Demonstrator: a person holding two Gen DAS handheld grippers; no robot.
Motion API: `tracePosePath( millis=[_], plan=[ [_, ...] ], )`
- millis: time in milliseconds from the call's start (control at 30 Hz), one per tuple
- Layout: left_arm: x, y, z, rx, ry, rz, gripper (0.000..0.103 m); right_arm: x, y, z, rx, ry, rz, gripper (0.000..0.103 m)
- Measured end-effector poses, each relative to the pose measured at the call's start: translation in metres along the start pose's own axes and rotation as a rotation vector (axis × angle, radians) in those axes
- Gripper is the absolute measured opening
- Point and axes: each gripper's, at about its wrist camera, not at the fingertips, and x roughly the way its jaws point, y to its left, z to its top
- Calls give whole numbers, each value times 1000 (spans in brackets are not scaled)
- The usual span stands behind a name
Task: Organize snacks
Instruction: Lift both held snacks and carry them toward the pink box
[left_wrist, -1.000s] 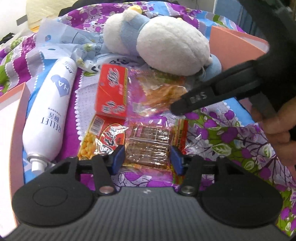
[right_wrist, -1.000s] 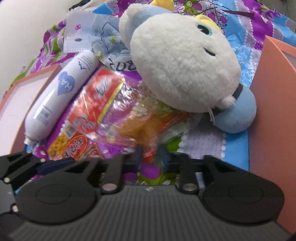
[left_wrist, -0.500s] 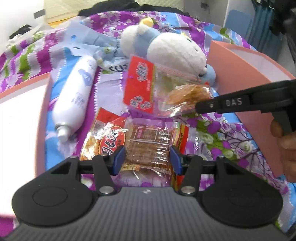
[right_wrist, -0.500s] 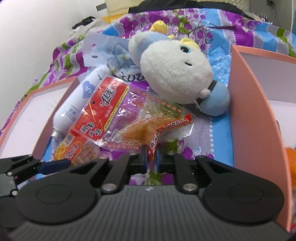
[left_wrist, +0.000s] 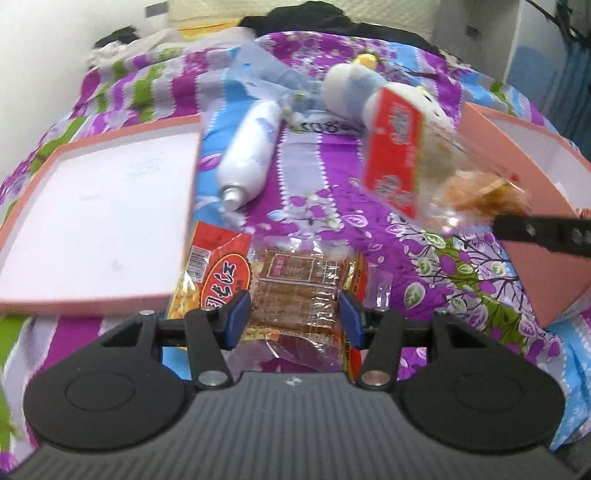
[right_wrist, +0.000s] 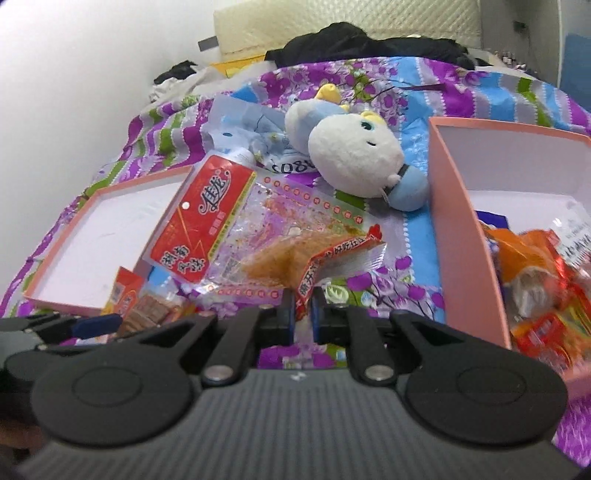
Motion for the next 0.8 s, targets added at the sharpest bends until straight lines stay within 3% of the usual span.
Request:
tracePosePath(
  millis=[400,800],
  plan=[
    [-45,7,-23,-110,1,37,58,-55,-9,-33,9,-29,-58,12],
    [-111,-19,26,-103,-132,-33,58,-114,-22,-6,11,-145,-84,12]
  ],
)
